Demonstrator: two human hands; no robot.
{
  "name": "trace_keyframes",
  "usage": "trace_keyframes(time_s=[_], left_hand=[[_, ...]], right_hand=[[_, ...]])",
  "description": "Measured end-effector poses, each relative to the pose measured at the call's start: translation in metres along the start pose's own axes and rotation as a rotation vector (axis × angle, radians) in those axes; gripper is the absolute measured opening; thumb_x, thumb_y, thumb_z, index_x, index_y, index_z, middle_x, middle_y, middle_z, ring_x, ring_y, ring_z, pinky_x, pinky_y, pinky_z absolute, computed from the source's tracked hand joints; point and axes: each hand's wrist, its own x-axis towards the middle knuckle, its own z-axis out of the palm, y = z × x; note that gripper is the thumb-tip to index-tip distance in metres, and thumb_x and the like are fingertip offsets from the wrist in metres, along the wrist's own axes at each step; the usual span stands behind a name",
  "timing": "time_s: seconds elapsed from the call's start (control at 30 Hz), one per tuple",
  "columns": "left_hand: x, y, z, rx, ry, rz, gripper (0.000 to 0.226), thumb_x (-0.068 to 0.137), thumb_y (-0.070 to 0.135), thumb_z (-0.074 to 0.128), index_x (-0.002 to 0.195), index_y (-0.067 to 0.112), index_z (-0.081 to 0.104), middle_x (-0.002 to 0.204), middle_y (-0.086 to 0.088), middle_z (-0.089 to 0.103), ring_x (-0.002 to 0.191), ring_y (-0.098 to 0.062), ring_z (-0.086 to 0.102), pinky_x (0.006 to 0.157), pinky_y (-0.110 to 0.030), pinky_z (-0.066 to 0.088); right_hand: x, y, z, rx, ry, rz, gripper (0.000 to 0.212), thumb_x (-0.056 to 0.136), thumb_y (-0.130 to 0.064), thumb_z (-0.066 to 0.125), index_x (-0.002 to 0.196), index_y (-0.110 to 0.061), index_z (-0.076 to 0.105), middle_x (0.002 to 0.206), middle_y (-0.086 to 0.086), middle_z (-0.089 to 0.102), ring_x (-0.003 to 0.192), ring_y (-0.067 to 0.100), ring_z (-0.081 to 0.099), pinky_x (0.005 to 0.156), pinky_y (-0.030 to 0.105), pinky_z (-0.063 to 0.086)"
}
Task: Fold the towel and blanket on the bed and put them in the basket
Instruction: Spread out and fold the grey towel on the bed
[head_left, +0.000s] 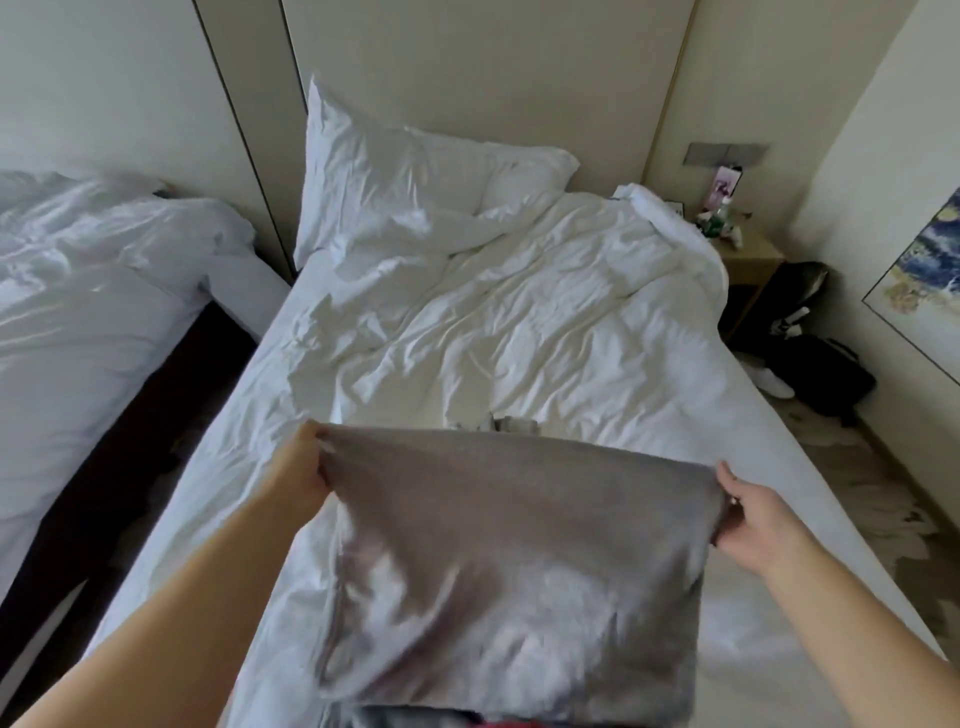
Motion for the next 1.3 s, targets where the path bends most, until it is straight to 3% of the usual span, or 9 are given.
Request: trace_keyframes(time_s=[0.2,0.37,0.43,0.67,0.77,0.87,0.97,1.13,1.3], left_hand=[[0.008,0.074,0.005,-0.224,0.108,0.115,0.043,0.081,0.019,0.056,0.124,0.012,0.054,0.086,-0.004,0.056,0.075,-0.018,0.056,0.073,-0.031,0.048],[-0.02,0.08,0.013,0.476,-0.196,-0.277,0.034,0.077,0.01,0.062,0.109,-0.001,0.062,0.089,-0.019,0.067,0.073,-0.031,0.064,0.067,-0.037,0.056],[-0.025,0.088,0.014,0.668,-0.3,-0.366,0.039,0.076,0.004,0.065,0.115,-0.001,0.065,0.098,-0.021,0.07,0.083,-0.033,0.067,0.072,-0.042,0.058],[-0.031,0.162,0.057,-0.131,-0.286,0.437,0.034,0.095,0.005,0.052,0.067,0.022,0.043,0.056,0.006,0.05,0.056,-0.008,0.046,0.048,-0.018,0.04],[-0.037,0.169,0.061,-0.108,-0.324,0.386,0.034,0.093,0.003,0.052,0.064,0.021,0.044,0.049,0.006,0.052,0.045,-0.006,0.052,0.042,-0.015,0.042],[-0.033,0.15,0.056,0.227,-0.267,0.079,0.004,0.088,0.014,0.06,0.083,0.015,0.061,0.073,-0.008,0.066,0.069,-0.021,0.061,0.064,-0.029,0.051],[-0.023,0.123,0.04,0.588,-0.235,-0.275,0.018,0.089,0.015,0.062,0.094,-0.003,0.064,0.078,-0.02,0.069,0.079,-0.033,0.063,0.073,-0.044,0.053],[-0.004,0.101,0.031,0.533,-0.172,-0.237,0.024,0.089,0.009,0.064,0.113,0.01,0.063,0.118,-0.019,0.061,0.104,-0.034,0.059,0.088,-0.048,0.05],[0.0,0.114,0.048,0.239,-0.23,-0.067,0.046,0.096,0.005,0.052,0.139,0.021,0.046,0.113,-0.007,0.06,0.079,-0.02,0.056,0.07,-0.038,0.054]], right_hand=[[-0.012,-0.076,0.006,-0.128,0.067,-0.013,0.024,0.085,-0.007,0.06,0.066,-0.004,0.075,0.063,0.013,0.072,0.05,0.023,0.069,0.041,0.038,0.055],[-0.017,-0.075,0.007,-0.718,-0.049,0.408,0.041,0.071,-0.021,0.079,0.104,0.003,0.073,0.113,0.023,0.067,0.104,0.038,0.064,0.093,0.051,0.047],[-0.022,-0.086,0.02,-0.83,-0.093,0.402,0.036,0.068,-0.012,0.076,0.099,0.008,0.071,0.104,0.025,0.069,0.093,0.038,0.065,0.092,0.05,0.048],[-0.056,-0.171,0.094,0.1,-0.165,-0.522,0.049,0.102,-0.019,0.038,0.066,-0.025,0.07,0.072,0.003,0.065,0.064,0.016,0.06,0.059,0.028,0.05],[-0.048,-0.166,0.094,-0.07,-0.073,-0.414,0.044,0.099,-0.02,0.045,0.068,-0.019,0.076,0.061,0.0,0.071,0.053,0.013,0.068,0.048,0.021,0.054],[-0.032,-0.135,0.077,-0.653,-0.103,0.021,0.034,0.087,-0.035,0.066,0.101,-0.004,0.071,0.098,0.021,0.072,0.087,0.034,0.071,0.073,0.041,0.058],[-0.027,-0.114,0.058,-0.97,-0.158,0.345,0.032,0.081,-0.019,0.072,0.102,0.004,0.073,0.102,0.024,0.071,0.086,0.038,0.071,0.084,0.046,0.055],[-0.018,-0.107,0.056,-0.813,-0.108,0.122,0.032,0.09,-0.024,0.061,0.082,0.003,0.077,0.091,0.027,0.072,0.071,0.038,0.072,0.06,0.04,0.059],[-0.007,-0.123,0.085,-0.425,-0.139,-0.184,0.024,0.095,-0.019,0.056,0.108,-0.001,0.064,0.09,0.016,0.074,0.078,0.026,0.072,0.065,0.036,0.058]])
